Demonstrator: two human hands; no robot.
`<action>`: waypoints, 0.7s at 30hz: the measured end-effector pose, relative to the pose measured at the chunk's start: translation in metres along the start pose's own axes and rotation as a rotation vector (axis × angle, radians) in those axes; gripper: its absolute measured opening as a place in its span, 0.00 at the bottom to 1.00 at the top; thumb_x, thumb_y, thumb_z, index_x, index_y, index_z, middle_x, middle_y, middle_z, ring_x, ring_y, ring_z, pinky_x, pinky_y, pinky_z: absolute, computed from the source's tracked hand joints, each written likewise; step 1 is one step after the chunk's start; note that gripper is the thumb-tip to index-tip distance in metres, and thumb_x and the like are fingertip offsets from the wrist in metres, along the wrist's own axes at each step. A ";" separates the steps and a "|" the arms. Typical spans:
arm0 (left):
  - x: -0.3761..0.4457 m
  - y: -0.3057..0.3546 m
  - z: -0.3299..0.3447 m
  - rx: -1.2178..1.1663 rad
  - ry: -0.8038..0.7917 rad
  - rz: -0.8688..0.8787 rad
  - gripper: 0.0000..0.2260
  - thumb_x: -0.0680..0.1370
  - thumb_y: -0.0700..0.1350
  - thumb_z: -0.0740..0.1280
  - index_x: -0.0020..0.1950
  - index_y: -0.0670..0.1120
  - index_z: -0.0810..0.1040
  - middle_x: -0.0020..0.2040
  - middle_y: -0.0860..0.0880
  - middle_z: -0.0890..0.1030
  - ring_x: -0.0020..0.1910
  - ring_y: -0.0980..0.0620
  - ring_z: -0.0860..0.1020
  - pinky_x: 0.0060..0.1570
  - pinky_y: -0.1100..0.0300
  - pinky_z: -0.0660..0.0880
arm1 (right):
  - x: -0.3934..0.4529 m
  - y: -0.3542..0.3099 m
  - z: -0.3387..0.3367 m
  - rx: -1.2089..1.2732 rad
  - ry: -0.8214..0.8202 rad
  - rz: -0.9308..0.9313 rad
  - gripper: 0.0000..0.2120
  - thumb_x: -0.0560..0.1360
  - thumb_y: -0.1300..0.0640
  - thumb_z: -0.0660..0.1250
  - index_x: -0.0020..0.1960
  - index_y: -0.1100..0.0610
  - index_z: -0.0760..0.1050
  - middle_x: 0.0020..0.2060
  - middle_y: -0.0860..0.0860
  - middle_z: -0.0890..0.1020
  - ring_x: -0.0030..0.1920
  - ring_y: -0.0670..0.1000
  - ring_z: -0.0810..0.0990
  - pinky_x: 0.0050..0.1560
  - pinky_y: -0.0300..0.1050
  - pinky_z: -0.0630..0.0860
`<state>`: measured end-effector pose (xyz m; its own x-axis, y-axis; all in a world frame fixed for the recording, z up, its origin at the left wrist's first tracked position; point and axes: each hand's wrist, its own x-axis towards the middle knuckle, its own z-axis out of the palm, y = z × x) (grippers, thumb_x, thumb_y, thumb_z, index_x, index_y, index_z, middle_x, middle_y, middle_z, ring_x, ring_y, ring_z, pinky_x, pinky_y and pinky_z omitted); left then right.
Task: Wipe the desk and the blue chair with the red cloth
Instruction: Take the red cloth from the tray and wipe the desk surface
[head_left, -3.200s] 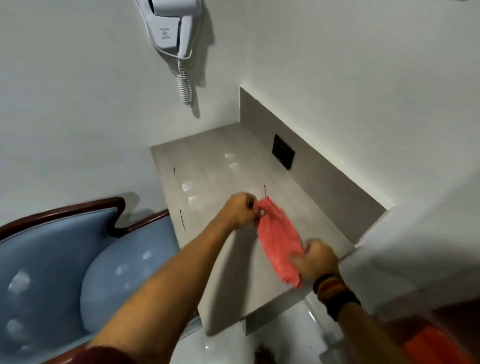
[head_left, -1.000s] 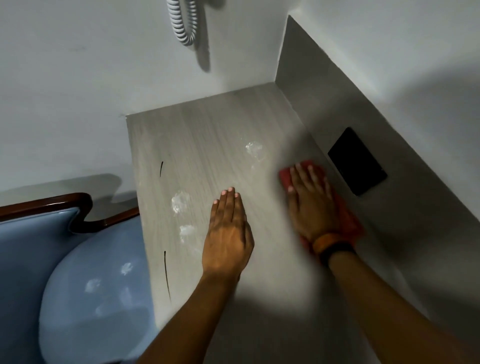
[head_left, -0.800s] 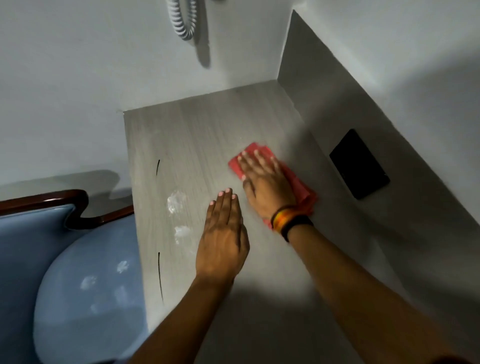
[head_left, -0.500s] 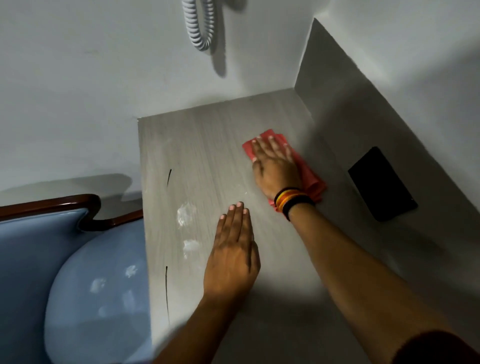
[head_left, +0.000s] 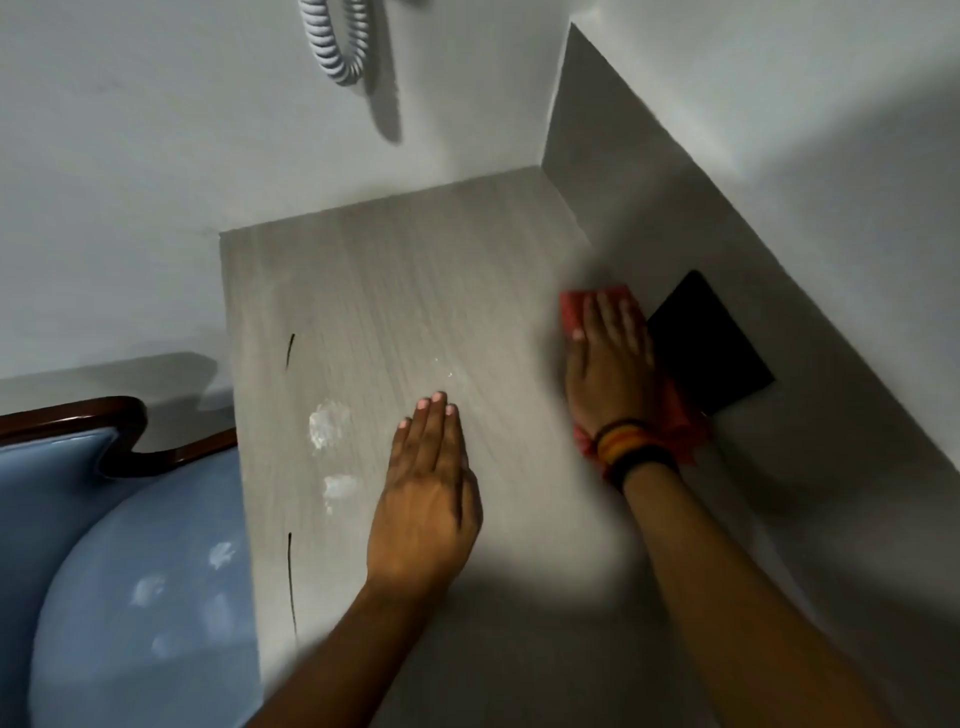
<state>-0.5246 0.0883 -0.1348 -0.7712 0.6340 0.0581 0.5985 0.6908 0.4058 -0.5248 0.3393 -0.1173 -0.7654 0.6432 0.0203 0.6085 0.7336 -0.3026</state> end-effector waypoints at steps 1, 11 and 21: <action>0.000 0.000 -0.001 0.005 0.004 0.003 0.28 0.85 0.48 0.52 0.85 0.42 0.55 0.86 0.44 0.55 0.86 0.47 0.51 0.85 0.47 0.53 | -0.038 0.017 -0.008 0.000 0.009 0.030 0.31 0.82 0.46 0.42 0.82 0.55 0.59 0.82 0.53 0.63 0.83 0.55 0.58 0.81 0.57 0.58; 0.001 0.005 -0.004 -0.020 0.009 -0.012 0.28 0.85 0.45 0.54 0.84 0.38 0.56 0.85 0.39 0.57 0.86 0.43 0.54 0.85 0.46 0.52 | -0.224 -0.006 -0.005 -0.054 0.042 0.239 0.29 0.81 0.50 0.52 0.81 0.57 0.63 0.79 0.57 0.68 0.80 0.59 0.64 0.79 0.63 0.60; -0.004 0.057 -0.036 -0.316 0.164 0.133 0.26 0.83 0.43 0.55 0.81 0.40 0.66 0.82 0.41 0.66 0.84 0.44 0.61 0.85 0.49 0.54 | -0.126 -0.011 -0.031 0.683 0.064 0.142 0.27 0.82 0.49 0.52 0.76 0.59 0.70 0.77 0.55 0.71 0.78 0.49 0.66 0.79 0.39 0.57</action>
<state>-0.4952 0.1121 -0.0789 -0.7308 0.6293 0.2644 0.6194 0.4486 0.6443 -0.4287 0.2567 -0.0870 -0.6619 0.7494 -0.0138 0.4174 0.3532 -0.8373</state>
